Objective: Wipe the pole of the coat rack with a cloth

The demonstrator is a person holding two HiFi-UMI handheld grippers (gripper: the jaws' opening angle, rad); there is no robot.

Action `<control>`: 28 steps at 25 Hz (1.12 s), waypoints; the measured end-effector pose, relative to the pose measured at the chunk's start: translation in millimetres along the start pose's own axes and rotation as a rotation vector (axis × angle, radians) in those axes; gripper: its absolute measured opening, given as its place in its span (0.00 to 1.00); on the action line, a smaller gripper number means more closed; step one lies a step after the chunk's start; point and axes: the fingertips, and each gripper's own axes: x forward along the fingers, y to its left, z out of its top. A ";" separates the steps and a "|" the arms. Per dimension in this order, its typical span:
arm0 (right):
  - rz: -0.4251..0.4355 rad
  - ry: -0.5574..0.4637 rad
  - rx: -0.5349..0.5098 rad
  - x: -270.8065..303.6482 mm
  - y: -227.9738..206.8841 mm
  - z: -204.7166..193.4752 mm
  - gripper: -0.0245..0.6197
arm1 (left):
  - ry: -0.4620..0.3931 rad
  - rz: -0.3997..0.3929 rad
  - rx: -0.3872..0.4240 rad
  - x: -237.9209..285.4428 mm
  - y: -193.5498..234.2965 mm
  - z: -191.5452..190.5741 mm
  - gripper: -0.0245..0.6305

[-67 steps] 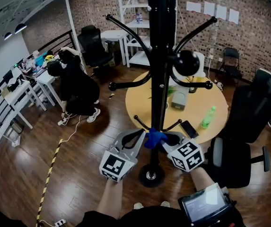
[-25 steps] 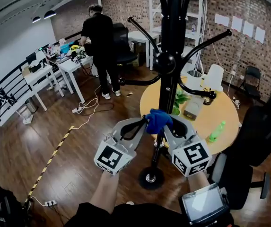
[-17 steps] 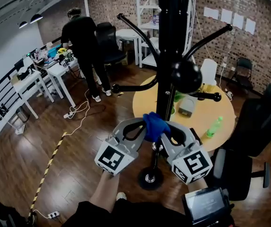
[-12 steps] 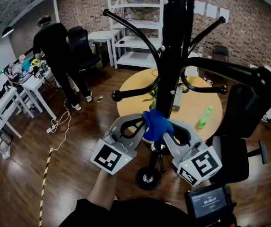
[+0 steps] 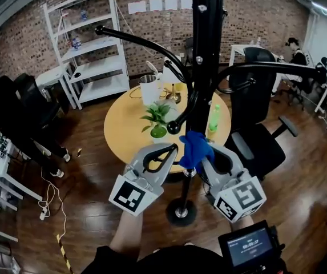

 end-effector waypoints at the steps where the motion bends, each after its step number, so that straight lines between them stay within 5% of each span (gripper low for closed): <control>1: -0.016 0.004 -0.015 -2.2 0.9 4.2 0.12 | -0.004 -0.014 -0.002 1.6 -2.5 3.2 0.04; 11: -0.125 0.087 -0.093 10.6 -5.2 -19.1 0.12 | 0.009 -0.125 -0.005 13.5 -14.2 -10.2 0.04; 16: -0.282 0.135 -0.132 26.2 -15.5 -38.1 0.12 | -0.038 -0.242 -0.038 7.5 -3.9 -25.4 0.04; 22: -0.467 0.043 -0.130 34.5 -16.7 8.5 0.12 | -0.071 -0.403 -0.060 -18.5 12.3 -32.4 0.04; 28: -0.519 -0.028 -0.188 41.9 -22.1 60.4 0.12 | -0.144 -0.423 -0.089 -23.2 34.4 -15.9 0.04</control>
